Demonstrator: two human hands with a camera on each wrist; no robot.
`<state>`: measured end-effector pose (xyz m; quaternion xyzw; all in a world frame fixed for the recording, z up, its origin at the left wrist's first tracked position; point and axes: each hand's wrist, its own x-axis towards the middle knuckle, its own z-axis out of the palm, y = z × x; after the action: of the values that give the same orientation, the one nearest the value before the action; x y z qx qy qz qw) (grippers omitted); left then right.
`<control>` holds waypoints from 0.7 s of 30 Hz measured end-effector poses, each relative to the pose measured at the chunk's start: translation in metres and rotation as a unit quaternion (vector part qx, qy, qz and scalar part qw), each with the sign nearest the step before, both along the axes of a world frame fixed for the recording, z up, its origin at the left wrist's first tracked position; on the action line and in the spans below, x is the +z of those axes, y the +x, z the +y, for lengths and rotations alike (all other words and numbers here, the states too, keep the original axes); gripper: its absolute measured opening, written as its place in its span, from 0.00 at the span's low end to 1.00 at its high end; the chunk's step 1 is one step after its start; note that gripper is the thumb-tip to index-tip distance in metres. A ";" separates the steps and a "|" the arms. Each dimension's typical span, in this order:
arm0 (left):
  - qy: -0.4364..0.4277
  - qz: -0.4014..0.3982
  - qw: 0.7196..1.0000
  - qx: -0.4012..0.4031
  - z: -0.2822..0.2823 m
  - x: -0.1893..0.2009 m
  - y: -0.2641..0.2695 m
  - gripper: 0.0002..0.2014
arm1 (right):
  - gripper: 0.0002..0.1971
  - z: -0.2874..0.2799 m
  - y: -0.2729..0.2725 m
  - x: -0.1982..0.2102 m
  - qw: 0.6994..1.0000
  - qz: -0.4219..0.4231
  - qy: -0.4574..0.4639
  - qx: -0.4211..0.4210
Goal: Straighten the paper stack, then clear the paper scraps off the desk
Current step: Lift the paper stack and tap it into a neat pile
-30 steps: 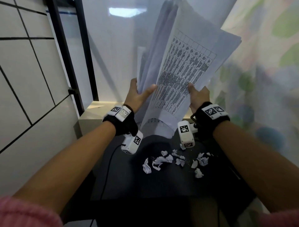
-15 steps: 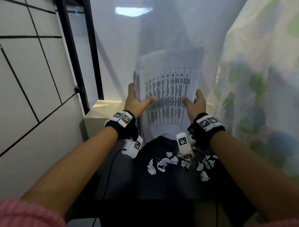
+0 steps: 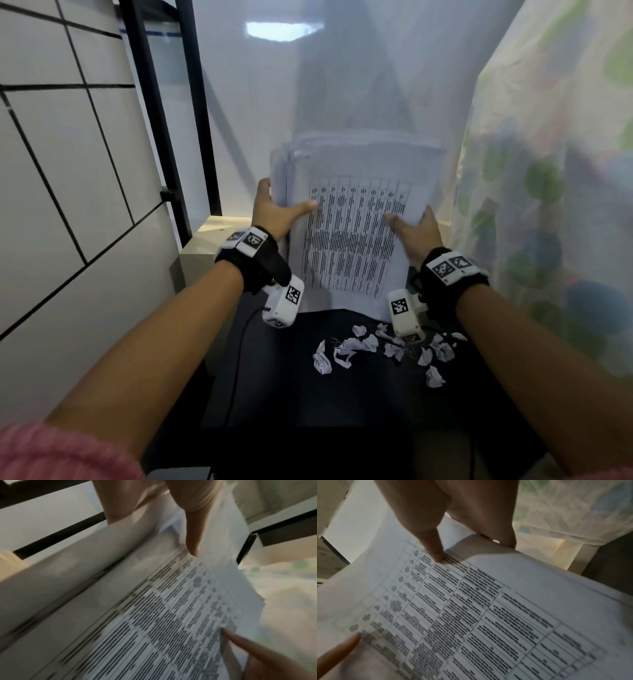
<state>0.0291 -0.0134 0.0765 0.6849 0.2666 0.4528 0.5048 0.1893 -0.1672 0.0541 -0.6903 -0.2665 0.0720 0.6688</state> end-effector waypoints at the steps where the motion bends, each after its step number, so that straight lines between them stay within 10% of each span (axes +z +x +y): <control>1: -0.012 0.019 1.000 -0.014 0.000 -0.007 0.000 0.38 | 0.27 0.003 0.003 -0.007 1.000 0.006 -0.004 0.009; 21: -0.022 -0.007 1.000 -0.005 0.003 -0.006 0.009 0.31 | 0.18 0.008 0.004 0.012 0.998 0.038 0.053 0.016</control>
<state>0.0382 -0.0099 0.0709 0.6719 0.2693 0.4488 0.5241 0.1934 -0.1594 0.0659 -0.6465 -0.2557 0.0948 0.7125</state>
